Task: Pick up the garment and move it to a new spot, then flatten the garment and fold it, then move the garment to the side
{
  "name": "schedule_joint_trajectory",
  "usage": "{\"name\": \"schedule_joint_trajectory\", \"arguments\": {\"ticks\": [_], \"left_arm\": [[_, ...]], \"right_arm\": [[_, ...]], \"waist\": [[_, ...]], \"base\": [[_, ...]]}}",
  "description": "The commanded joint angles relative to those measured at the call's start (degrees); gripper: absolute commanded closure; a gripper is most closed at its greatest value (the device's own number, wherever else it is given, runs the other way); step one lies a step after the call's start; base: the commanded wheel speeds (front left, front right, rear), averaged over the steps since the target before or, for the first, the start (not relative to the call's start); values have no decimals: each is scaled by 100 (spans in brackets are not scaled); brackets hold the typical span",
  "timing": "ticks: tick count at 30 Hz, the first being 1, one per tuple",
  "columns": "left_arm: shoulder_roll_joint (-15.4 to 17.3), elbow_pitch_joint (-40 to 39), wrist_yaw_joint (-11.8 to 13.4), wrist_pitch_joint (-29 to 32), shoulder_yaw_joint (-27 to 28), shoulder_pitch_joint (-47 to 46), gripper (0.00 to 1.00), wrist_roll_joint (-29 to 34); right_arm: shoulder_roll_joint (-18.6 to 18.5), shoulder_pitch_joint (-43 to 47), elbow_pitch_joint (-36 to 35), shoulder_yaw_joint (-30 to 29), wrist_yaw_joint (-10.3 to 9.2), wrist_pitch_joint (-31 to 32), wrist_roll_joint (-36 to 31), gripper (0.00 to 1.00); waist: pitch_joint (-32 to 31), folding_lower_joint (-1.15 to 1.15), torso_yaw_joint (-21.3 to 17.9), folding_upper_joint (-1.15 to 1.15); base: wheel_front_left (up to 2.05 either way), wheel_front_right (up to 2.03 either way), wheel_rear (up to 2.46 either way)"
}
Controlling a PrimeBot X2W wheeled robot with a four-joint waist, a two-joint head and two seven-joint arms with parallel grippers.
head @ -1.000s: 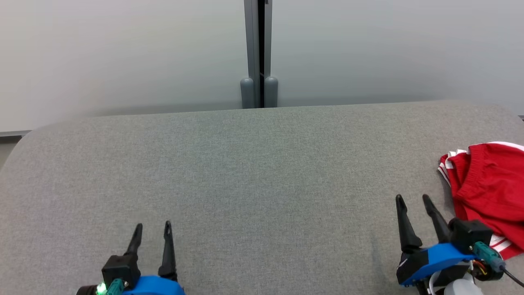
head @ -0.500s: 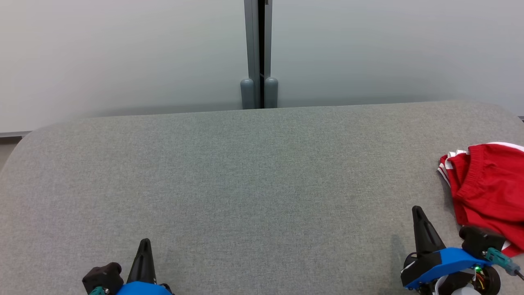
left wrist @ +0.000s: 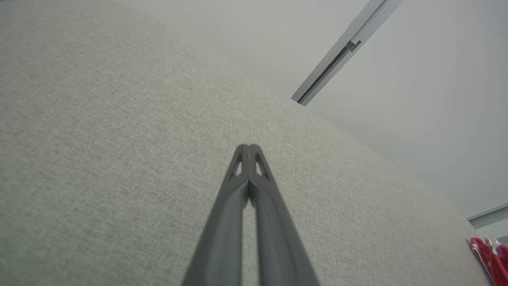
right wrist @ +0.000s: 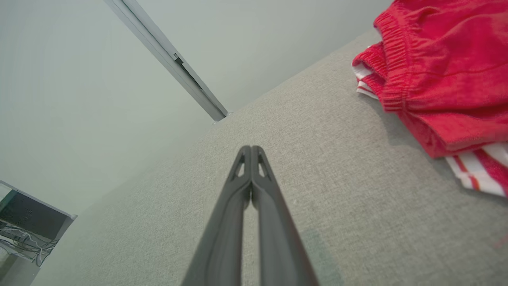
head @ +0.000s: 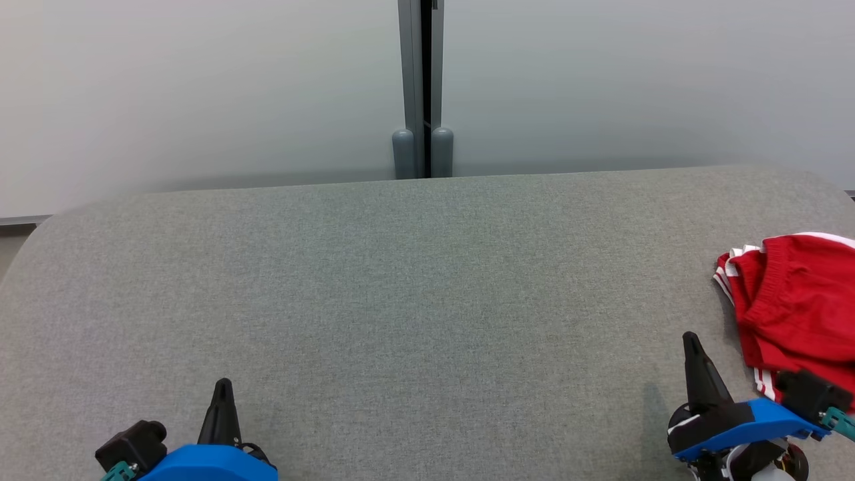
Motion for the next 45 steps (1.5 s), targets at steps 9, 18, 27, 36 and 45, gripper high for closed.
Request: {"name": "schedule_joint_trajectory", "arguments": {"ticks": [9,18,27,36,45], "left_arm": [[6,-211,-99,213,158,-214,100,-873],[7,-295,-157,374,248,-256,100,-1489],[7,-380,-214,539,338,-301,100,-2122],[7,-459,-268,690,424,-340,100,-2709],[8,-530,-317,826,497,-378,100,-3240]], "right_arm": [[-29,-8,-255,-51,0,220,900,100],[-32,18,-366,-80,0,376,1524,100],[-36,46,-476,-110,0,543,2164,100],[-39,69,-578,-136,0,692,2753,100],[-42,91,-671,-162,1,829,3294,100]], "waist": [[-11,0,-3,0],[-20,0,-5,0],[-31,0,-7,0],[-41,0,-10,0],[-52,0,-12,0]], "base": [[0,0,0],[0,0,0],[0,0,0],[0,0,0],[0,0,0]]}}
